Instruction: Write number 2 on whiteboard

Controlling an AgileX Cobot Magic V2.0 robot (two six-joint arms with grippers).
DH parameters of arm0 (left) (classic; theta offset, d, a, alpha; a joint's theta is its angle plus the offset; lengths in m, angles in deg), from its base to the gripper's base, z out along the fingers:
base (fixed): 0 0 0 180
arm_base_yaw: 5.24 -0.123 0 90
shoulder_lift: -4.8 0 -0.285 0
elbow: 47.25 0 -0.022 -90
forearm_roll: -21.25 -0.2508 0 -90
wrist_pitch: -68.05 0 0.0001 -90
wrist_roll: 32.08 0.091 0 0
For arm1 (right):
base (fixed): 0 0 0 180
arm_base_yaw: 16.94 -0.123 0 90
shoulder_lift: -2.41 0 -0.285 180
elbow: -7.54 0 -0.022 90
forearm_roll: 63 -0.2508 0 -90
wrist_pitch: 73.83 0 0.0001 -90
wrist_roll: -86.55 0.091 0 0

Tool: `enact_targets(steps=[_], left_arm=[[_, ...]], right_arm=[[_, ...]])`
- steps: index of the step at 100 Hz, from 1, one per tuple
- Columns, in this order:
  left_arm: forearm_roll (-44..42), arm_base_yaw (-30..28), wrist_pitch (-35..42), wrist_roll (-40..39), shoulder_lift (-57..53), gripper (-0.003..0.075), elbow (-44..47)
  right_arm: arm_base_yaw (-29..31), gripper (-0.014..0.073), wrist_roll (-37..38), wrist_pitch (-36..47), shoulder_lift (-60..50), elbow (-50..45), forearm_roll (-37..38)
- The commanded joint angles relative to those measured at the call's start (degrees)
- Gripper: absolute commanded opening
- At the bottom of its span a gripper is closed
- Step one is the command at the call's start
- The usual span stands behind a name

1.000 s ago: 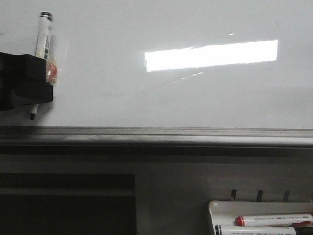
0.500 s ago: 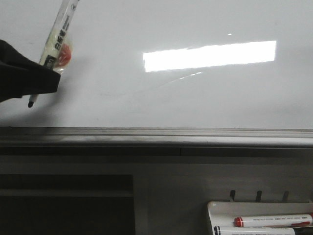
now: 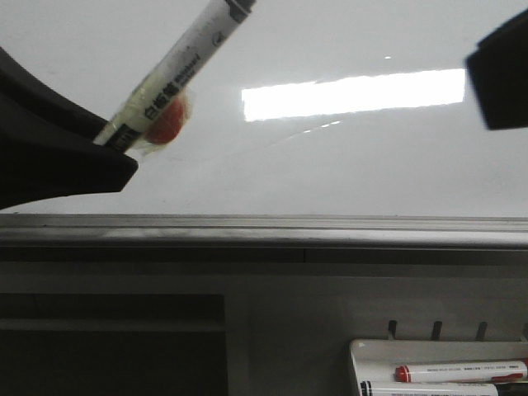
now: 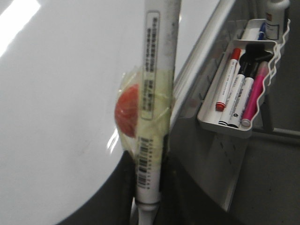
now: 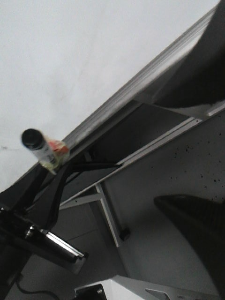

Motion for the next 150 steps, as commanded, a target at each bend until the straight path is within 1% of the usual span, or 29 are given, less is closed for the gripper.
enact_targets(steps=[1,13,18,34,55,62,69,74,81,82,83,85,87,124,128,133,139,142,148,150], left_arm=[[-2.7,0.8,3.8,-0.3,-0.1,-0.0020,-1.5],[-4.6,0.8,4.0,-0.3,-0.1,-0.0020,-1.5],[-5.2,0.8,4.3,-0.3,-0.1,-0.0020,-1.5],[-5.2,0.8,4.4,-0.3,-0.1,-0.0020,-1.5],[-5.2,0.8,4.4,-0.3,-0.1,-0.0020,-1.5],[-5.2,0.8,4.4,-0.3,-0.1,-0.0020,-1.5],[-5.4,0.8,4.5,-0.3,-0.1,-0.0020,-1.3],[-5.3,0.8,4.5,-0.3,-0.1,-0.0020,-1.3],[-5.3,0.8,4.5,-0.3,-0.1,-0.0020,-1.3],[-5.3,0.8,4.5,-0.3,-0.1,-0.0020,-1.3],[-5.3,0.8,4.5,-0.3,-0.1,-0.0020,-1.3],[-5.3,0.8,4.5,-0.3,-0.1,-0.0020,-1.3],[-5.3,0.8,4.5,-0.3,-0.1,-0.0020,-1.3],[-4.0,0.8,4.3,-0.3,-0.6,-0.0016,-1.6],[-4.0,0.8,4.3,-0.3,-1.1,0.0000,-1.6],[-4.0,0.8,4.4,-0.3,-2.0,0.0048,-1.6],[-2.4,0.8,5.5,-0.3,-4.2,0.0160,-1.6],[-1.2,0.8,6.1,-0.3,-5.0,0.0201,-1.6],[2.1,0.8,6.6,-0.3,-7.8,0.0332,-1.6],[3.2,0.8,6.3,-0.3,-8.8,0.0354,-1.6]], right_arm=[[-3.6,0.0429,-0.9,6.3,4.0,3.8,-1.6],[-6.8,0.0429,-0.9,11.7,9.4,6.4,-1.6],[-7.3,0.0429,-0.9,12.9,11.1,7.5,-1.5],[-7.8,0.0429,-0.9,13.2,16.6,10.8,-1.6],[-10.4,0.0428,-0.9,13.3,20.6,14.7,-1.6],[-11.1,0.0409,-0.9,13.5,21.6,15.6,-1.6],[-11.3,0.0358,-0.9,13.5,22.6,15.7,-1.6],[-11.3,0.0294,-0.9,13.5,23.3,15.7,-1.6],[-11.3,0.0132,-0.9,13.5,23.9,15.7,-1.6],[-11.3,0.0087,-0.9,13.5,23.9,15.7,-1.6],[-11.3,0.0064,-0.9,13.5,23.9,15.7,-1.6],[-11.3,-0.0035,-0.9,13.6,24.0,15.7,-1.6],[-11.3,-0.0076,-0.9,13.6,24.1,15.7,-1.6],[-11.2,-0.0071,-0.7,13.6,24.4,15.7,-1.9],[-11.2,-0.0071,-0.7,13.6,24.4,15.7,-1.9],[-11.2,-0.0071,-0.7,13.6,24.4,15.7,-1.9],[-11.2,-0.0071,-0.7,13.9,24.4,15.7,-2.4],[-11.2,-0.0071,-0.7,14.7,24.4,15.7,-2.5],[-11.2,-0.0071,-0.7,16.3,24.4,15.8,-2.7],[-11.2,-0.0071,-0.7,16.8,24.4,15.8,-2.7]])
